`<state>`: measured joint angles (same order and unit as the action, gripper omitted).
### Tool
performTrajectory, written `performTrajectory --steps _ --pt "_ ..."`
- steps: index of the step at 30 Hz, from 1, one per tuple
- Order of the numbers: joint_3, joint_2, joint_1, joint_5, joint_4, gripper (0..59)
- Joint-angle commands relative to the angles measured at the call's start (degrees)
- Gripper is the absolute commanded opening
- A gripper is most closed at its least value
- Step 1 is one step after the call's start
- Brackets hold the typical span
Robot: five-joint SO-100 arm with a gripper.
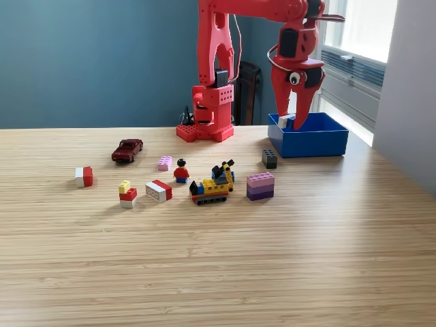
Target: Grasp a lego block and put it in the bin.
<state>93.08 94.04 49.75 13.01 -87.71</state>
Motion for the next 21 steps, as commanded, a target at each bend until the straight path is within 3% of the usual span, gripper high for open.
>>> performTrajectory --steps 1,11,15,17,21 --pt "-2.72 5.10 9.14 -0.70 -3.08 0.1" --pt "-3.43 5.10 17.75 -3.43 -3.78 0.7" --pt "-2.46 5.10 17.67 -4.83 -3.78 26.2" --pt "-2.46 5.10 17.49 -4.92 -3.78 30.1" --pt "-2.64 5.10 16.61 -4.83 -3.78 29.7"
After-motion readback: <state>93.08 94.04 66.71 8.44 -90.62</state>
